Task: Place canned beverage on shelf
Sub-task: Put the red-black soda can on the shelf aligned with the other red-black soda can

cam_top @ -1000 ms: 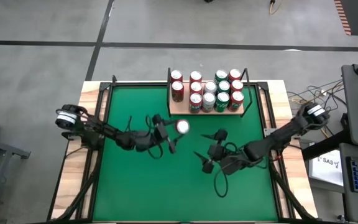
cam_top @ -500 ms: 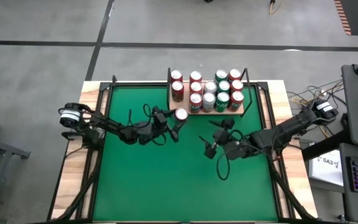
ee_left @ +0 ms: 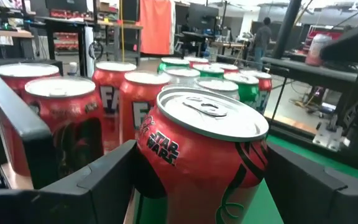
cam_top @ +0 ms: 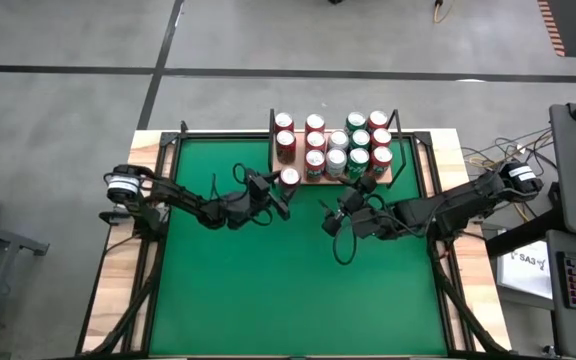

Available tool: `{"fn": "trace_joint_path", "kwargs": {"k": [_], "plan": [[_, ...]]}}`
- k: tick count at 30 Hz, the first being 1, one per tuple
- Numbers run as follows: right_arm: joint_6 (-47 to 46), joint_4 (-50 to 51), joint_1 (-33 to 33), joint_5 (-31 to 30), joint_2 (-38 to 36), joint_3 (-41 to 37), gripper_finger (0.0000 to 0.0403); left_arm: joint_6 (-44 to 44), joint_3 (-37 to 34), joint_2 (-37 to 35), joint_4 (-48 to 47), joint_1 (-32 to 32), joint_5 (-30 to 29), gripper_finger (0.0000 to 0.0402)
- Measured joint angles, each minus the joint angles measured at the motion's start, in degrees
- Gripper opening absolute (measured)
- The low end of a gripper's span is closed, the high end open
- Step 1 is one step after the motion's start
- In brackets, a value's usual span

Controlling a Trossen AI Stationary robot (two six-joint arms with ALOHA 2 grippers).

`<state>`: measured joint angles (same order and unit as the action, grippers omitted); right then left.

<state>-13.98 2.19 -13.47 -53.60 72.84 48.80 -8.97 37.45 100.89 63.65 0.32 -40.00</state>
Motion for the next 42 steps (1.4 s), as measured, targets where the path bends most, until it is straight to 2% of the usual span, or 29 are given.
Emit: {"fn": "trace_joint_path", "kwargs": {"k": [8,17,27,32,42], "plan": [[1.9,-1.2,0.6,0.0,0.0,0.0,0.0364,-0.6,0.1,1.2,0.3,0.9,-3.7,0.0293],[2.2,-1.7,1.8,0.0,0.0,0.0,0.0364,-1.9,0.3,1.3,0.3,1.9,-3.6,0.0293],[7.5,-6.2,1.8,0.2,0.0,0.0,0.0364,-3.1,0.3,1.3,0.2,2.2,-3.6,0.0293],[9.5,-8.8,2.0,4.8,0.0,0.4,0.0364,-3.2,0.3,1.6,0.5,2.4,-3.6,0.0293],[10.2,-9.0,2.1,5.6,0.0,1.0,0.0364,-4.3,2.0,8.2,6.4,2.7,-4.6,0.0293]]}}
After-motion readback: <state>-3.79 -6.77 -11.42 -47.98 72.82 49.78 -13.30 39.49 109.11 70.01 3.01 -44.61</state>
